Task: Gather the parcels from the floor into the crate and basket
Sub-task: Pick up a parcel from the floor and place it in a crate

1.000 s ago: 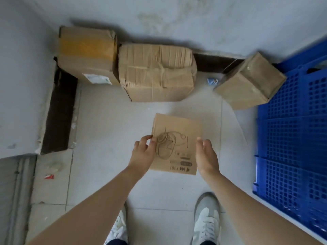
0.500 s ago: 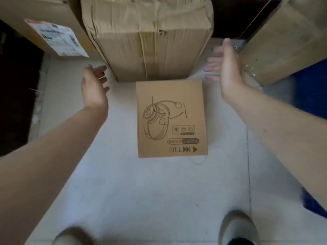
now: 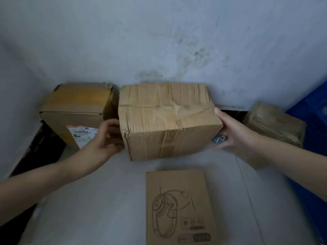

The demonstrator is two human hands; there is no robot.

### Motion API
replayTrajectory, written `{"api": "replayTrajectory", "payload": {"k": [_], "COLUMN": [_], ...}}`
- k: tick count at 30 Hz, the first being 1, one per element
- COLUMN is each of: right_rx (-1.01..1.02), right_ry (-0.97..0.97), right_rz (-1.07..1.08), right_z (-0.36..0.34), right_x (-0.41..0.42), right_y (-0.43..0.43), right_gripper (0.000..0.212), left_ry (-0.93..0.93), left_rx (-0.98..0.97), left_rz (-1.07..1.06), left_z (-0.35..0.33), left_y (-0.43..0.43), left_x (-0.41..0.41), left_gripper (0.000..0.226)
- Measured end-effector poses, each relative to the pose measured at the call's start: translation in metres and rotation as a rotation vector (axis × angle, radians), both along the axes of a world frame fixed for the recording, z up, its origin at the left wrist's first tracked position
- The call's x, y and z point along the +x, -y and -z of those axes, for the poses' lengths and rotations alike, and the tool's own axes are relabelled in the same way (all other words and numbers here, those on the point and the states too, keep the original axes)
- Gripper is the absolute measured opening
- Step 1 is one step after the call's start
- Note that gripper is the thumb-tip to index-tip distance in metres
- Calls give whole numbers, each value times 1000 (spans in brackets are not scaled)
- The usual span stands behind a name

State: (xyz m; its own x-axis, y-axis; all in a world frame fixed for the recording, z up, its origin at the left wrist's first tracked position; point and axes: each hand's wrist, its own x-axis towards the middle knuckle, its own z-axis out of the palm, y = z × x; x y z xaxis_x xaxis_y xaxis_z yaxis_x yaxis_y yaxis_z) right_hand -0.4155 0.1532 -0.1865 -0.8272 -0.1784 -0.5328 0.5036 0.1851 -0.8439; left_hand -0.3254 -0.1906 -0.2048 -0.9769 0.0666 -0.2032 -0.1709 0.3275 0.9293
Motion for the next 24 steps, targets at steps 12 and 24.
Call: {"api": "replayTrajectory", "payload": {"k": [12, 24], "right_rx": [-129, -171], "right_ry": [-49, -180], "right_rz": [297, 267], "right_z": [-4, -14], "right_x": [32, 46], "right_y": [-1, 15], "right_gripper": [46, 13], "left_ry": [263, 302], "left_rx": [302, 283], "left_rz": [-245, -328], "left_z": [-32, -33], "left_y": [-41, -37], "left_x": [-28, -20], "left_gripper": [51, 43]}}
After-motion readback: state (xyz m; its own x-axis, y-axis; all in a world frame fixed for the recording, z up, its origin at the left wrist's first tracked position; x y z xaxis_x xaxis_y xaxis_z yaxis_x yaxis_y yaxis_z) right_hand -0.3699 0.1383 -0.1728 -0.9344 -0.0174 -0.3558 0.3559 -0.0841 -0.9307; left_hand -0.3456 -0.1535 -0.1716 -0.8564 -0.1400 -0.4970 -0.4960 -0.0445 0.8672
